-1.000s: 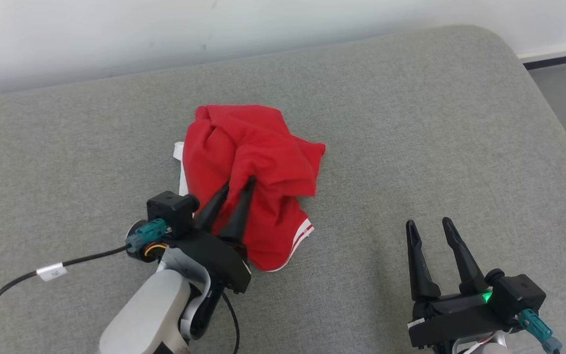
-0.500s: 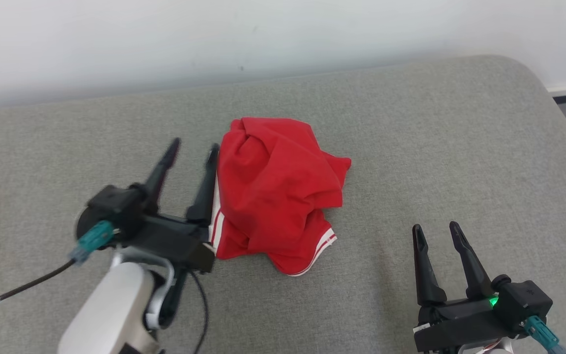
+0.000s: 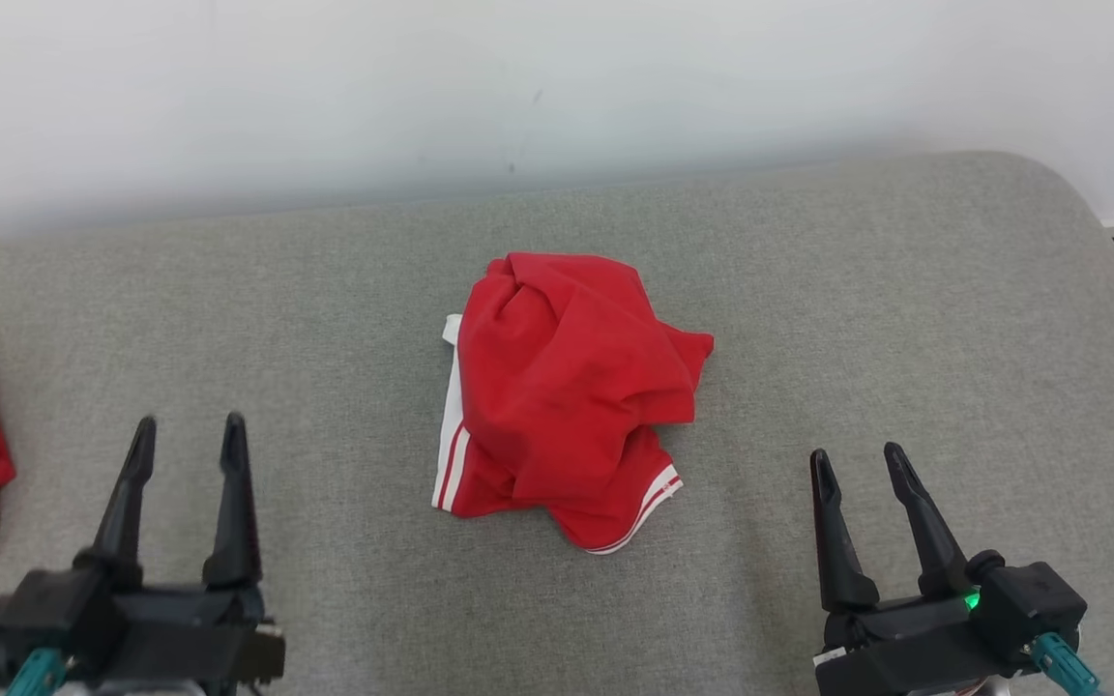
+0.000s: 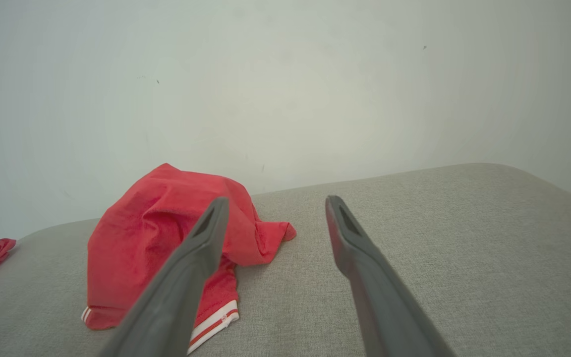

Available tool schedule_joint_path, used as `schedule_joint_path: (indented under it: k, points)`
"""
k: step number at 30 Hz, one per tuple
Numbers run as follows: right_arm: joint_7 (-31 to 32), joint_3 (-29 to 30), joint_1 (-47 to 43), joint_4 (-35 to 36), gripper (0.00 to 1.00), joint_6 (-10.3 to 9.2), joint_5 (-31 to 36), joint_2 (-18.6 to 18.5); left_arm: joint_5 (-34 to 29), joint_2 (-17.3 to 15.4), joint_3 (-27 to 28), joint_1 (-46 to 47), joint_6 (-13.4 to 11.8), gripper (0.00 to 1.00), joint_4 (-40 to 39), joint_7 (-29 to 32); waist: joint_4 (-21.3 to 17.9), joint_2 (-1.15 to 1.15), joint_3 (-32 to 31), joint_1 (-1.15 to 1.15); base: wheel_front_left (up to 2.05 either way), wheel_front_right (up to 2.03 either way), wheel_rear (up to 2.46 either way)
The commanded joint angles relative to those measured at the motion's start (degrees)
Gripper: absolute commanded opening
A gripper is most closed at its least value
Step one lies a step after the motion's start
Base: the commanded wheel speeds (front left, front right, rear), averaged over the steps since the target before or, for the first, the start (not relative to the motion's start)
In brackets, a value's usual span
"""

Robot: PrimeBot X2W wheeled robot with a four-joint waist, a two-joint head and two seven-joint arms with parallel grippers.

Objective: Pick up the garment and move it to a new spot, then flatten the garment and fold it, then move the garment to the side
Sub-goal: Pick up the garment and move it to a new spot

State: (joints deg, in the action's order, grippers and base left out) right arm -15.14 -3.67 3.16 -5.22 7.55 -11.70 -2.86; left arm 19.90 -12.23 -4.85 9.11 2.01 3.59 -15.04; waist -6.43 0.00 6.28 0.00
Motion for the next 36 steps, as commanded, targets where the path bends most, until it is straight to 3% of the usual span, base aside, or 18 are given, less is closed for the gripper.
schedule_joint_path:
  k: [1,7,14,36]
  points:
    - [-0.12,-0.17,-0.81,-0.23,1.00,-0.12,0.40,-0.02,-1.88,1.28,1.92,-2.60,0.64,1.00,-1.14,-0.10,0.35,0.00,-0.30,0.00,0.00,0.00,0.00]
    - [-0.12,-0.36,-1.12,-1.07,1.00,-0.12,1.12,-0.03,-8.61,4.92,6.37,-8.06,2.54,1.00,-1.80,-0.11,0.98,0.00,-0.63,0.00,0.00,0.00,0.00]
    - [-0.12,-0.97,-1.74,-2.07,1.00,-0.12,1.53,-0.03,-11.41,8.10,8.99,-10.03,3.75,1.00,-0.26,-0.11,1.19,0.00,-0.36,0.00,0.00,0.00,0.00]
    - [-0.12,-0.89,-2.44,-3.42,1.00,-0.12,2.13,-0.02,-15.18,9.39,10.94,-13.21,4.31,1.00,0.20,-0.11,1.59,0.00,-0.69,0.00,0.00,0.00,0.00]
